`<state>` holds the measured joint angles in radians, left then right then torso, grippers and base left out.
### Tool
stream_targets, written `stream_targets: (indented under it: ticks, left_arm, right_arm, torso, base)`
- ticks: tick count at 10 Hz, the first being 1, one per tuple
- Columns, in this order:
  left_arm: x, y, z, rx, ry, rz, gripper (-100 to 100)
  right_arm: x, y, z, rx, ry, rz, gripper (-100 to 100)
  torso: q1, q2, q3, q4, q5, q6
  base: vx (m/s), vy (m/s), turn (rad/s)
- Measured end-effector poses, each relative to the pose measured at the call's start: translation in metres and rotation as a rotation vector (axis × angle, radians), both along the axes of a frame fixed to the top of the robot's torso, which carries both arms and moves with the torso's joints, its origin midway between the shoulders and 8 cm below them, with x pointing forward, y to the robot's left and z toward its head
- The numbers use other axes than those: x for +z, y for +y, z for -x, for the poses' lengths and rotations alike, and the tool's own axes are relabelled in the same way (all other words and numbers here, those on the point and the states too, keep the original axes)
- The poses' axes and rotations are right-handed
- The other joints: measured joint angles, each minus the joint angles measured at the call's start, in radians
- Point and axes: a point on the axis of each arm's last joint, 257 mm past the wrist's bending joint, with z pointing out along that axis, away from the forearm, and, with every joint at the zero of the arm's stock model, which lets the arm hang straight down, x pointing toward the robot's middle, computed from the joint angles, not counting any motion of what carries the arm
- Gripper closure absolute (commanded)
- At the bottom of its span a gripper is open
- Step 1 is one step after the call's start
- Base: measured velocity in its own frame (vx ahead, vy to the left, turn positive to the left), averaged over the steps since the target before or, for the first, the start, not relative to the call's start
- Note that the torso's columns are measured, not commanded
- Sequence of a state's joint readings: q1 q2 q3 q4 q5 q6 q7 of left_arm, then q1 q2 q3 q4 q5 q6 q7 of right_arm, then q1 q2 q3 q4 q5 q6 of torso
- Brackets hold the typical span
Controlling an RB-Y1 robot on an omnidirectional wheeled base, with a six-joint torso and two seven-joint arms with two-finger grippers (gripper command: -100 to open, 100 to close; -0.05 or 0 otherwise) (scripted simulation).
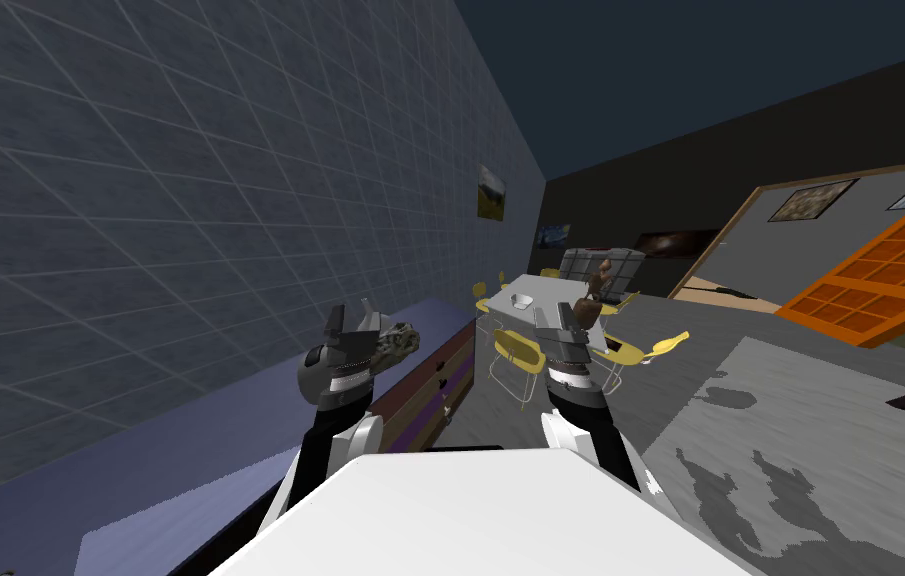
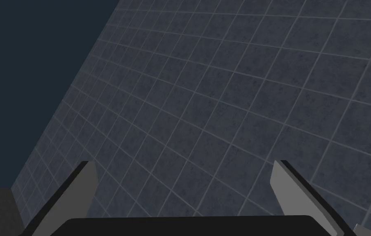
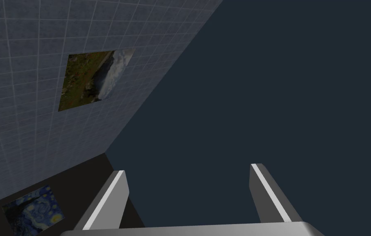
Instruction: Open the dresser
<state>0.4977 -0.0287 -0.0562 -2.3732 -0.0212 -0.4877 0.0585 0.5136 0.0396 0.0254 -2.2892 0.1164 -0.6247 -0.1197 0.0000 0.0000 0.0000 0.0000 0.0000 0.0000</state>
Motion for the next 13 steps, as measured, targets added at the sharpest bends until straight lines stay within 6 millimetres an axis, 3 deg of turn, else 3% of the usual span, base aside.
stream_targets:
  ticks: [2,9,10,13]
  left_arm:
    - [0.000,0.000,0.000,0.000,0.000,0.000,0]
    - [0.000,0.000,0.000,0.000,0.000,0.000,0]
    - [0.000,0.000,0.000,0.000,0.000,0.000,-100]
    - [-0.012,-0.007,-0.006,-0.034,0.036,-0.058,-100]
  right_arm:
    - [0.000,0.000,0.000,0.000,0.000,0.000,0]
    - [0.000,0.000,0.000,0.000,0.000,0.000,0]
    - [0.000,0.000,0.000,0.000,0.000,0.000,0]
    - [0.000,0.000,0.000,0.000,0.000,0.000,0]
  torso:
    - [0.000,0.104,-0.209,0.105,0.000,0.000]
    - [0.000,0.618,-1.234,0.617,0.000,0.000]
    - [0.000,0.691,-1.382,0.691,0.000,0.000]
    - [-0.001,0.736,-1.475,0.737,0.000,0.000]
  base:
    - [0.000,0.000,0.000]
    - [0.000,0.000,0.000]
    - [0.009,-0.014,0.016]
    - [0.015,-0.042,0.034]
